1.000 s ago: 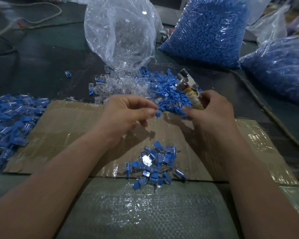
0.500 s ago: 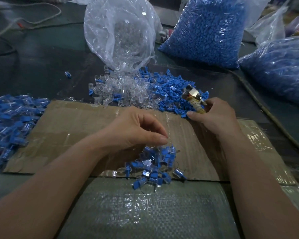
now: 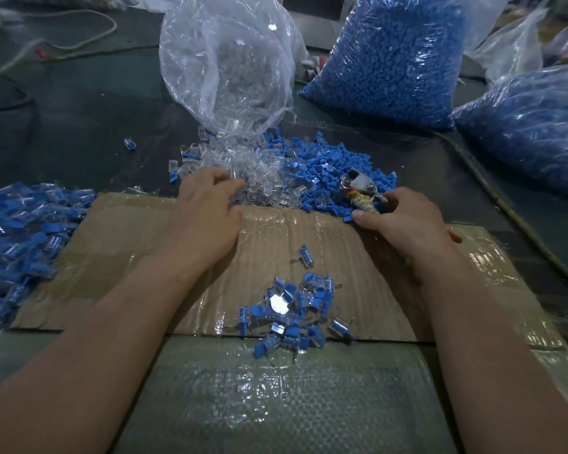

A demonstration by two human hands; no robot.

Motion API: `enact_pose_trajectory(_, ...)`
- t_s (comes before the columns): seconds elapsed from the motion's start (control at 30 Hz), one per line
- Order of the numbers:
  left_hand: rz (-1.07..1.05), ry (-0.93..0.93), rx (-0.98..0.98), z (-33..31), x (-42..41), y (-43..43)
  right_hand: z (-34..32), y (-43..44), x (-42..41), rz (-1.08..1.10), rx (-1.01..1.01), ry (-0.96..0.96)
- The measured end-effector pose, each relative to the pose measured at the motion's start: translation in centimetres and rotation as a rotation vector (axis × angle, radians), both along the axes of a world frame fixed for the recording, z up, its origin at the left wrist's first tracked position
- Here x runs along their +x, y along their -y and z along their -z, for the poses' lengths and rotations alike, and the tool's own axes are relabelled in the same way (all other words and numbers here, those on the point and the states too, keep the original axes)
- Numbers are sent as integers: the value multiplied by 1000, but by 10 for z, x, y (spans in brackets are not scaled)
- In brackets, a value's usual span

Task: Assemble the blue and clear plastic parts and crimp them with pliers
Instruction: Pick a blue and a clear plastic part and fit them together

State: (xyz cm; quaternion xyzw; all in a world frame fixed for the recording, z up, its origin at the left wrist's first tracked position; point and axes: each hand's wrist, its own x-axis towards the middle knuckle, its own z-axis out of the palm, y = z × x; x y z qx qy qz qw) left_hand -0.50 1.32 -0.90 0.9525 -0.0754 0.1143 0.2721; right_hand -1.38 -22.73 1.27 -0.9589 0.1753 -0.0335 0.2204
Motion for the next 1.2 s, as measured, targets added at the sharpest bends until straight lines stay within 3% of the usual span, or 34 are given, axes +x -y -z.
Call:
enact_pose_trajectory(0.37, -50, 89, 103, 1, 2, -3, 1, -3, -4, -53, -132, 97)
enact_pose_trajectory(0.47, -77, 76, 124, 2, 4, -6, -2, -8, -7, -98, -140, 332)
enact_pose_trajectory(0.57, -72, 45, 126, 3, 5, -6, -9, -20, -14, -243, 7, 533)
enact_pose_trajectory(0.63, -74, 40, 121, 2, 5, -5, -8, -31, -18, -371, 83, 504)
enact_pose_trajectory(0.83, -139, 70, -35, 1, 4, -5, -4, -43, -19, -577, 42, 299)
enact_pose_trajectory(1.03, -21, -61, 124, 3, 5, -3, -5, -49, -25, -749, 141, 101)
enact_pose_trajectory(1.2, 5, -22, 85, 0, 3, -2, -6, -49, -25, -816, 245, -58)
